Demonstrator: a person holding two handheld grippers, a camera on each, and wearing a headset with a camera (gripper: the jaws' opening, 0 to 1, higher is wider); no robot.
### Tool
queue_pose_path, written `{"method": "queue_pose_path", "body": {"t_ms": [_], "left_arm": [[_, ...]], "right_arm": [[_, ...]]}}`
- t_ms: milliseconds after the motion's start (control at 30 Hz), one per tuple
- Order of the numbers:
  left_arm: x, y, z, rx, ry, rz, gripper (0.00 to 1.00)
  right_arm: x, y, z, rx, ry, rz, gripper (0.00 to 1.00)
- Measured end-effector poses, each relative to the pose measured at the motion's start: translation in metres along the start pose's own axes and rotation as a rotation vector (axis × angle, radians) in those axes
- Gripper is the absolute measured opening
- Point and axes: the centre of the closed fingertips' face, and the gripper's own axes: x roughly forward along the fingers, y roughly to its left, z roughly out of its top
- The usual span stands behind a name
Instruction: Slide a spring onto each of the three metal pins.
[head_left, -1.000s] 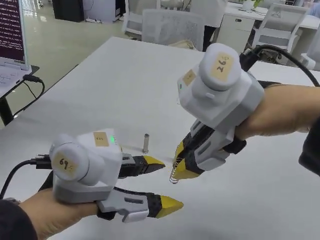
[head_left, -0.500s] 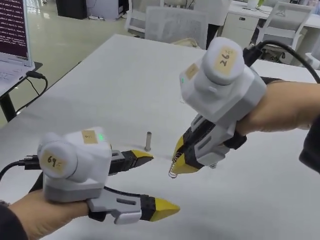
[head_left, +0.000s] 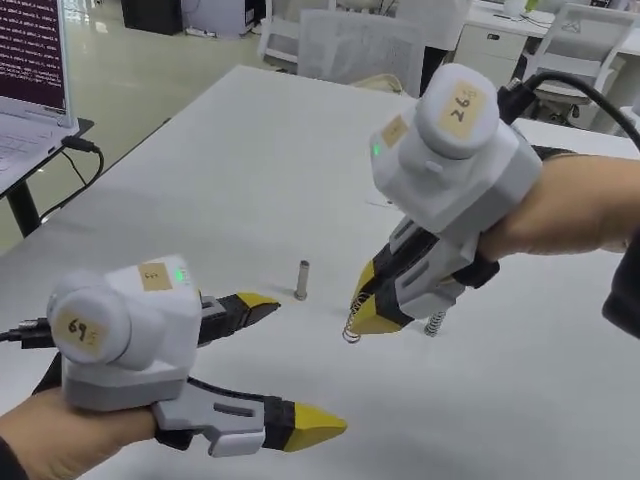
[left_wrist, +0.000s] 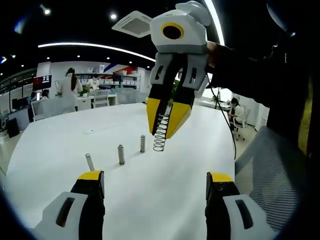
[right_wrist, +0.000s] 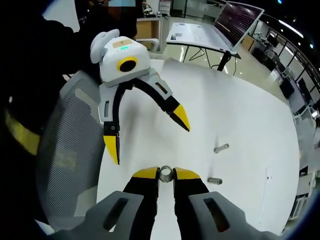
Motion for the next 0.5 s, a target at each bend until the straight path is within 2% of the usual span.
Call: {"method": "queue_pose_path", "body": {"t_ms": [500], "left_arm": [[-0.017,0.008,-0.009,-0.019,-0.002,0.060,0.83]], "right_arm": [[0.001,-0.022,0.002,0.001,0.006,-0.033,0.08]]}}
